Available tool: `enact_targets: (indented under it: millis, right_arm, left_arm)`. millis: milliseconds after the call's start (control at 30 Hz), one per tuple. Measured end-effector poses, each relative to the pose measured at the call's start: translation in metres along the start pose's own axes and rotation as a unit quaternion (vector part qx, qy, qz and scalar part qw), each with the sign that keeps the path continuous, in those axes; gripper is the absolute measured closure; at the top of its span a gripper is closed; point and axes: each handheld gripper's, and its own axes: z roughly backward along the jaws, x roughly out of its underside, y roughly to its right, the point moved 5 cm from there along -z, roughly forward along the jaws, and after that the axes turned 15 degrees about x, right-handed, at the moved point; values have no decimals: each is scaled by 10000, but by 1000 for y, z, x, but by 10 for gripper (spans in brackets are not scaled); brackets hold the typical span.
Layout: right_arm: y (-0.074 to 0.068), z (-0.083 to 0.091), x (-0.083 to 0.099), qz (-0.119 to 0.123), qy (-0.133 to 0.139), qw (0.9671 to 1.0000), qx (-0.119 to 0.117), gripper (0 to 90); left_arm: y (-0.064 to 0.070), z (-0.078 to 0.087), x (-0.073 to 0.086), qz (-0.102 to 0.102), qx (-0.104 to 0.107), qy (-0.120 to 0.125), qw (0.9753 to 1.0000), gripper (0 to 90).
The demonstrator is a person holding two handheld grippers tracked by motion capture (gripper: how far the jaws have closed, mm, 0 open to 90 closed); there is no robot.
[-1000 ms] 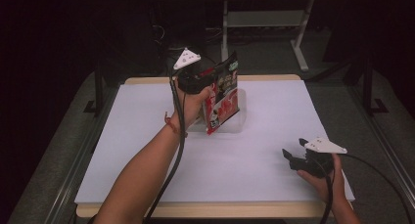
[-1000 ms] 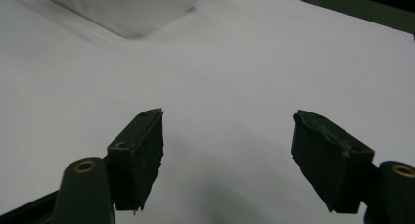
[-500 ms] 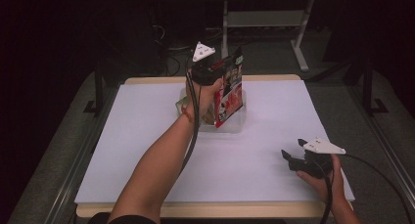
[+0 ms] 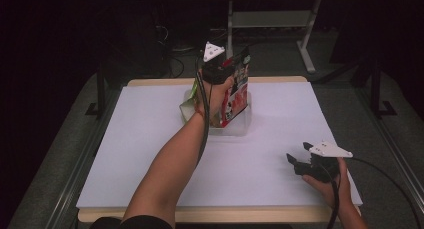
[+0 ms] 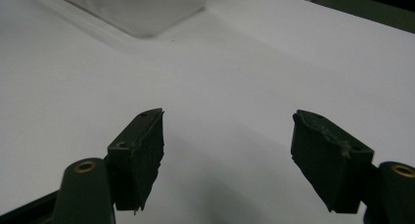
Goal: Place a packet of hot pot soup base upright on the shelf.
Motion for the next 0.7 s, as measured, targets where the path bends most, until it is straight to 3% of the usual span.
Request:
enact_targets:
  millis: [200, 267, 367, 700]
  right_arm:
    - [0, -1, 1, -13, -26, 10000, -4, 275]
    - [-1, -1, 0, -3, -19, 10000, -9, 275]
    - [-2, -1, 1, 4, -38, 10000, -13, 276]
    - [-3, -2, 1, 36, -63, 10000, -40, 277]
  left_arm:
    - [4, -1, 7, 193, -7, 209, 9996, 882]
    - [3, -1, 9, 391, 5, 301, 9988, 882]
    - [8, -3, 15, 138, 44, 142, 9998, 882]
    - [6, 1, 39, 140, 237, -66, 9996, 872]
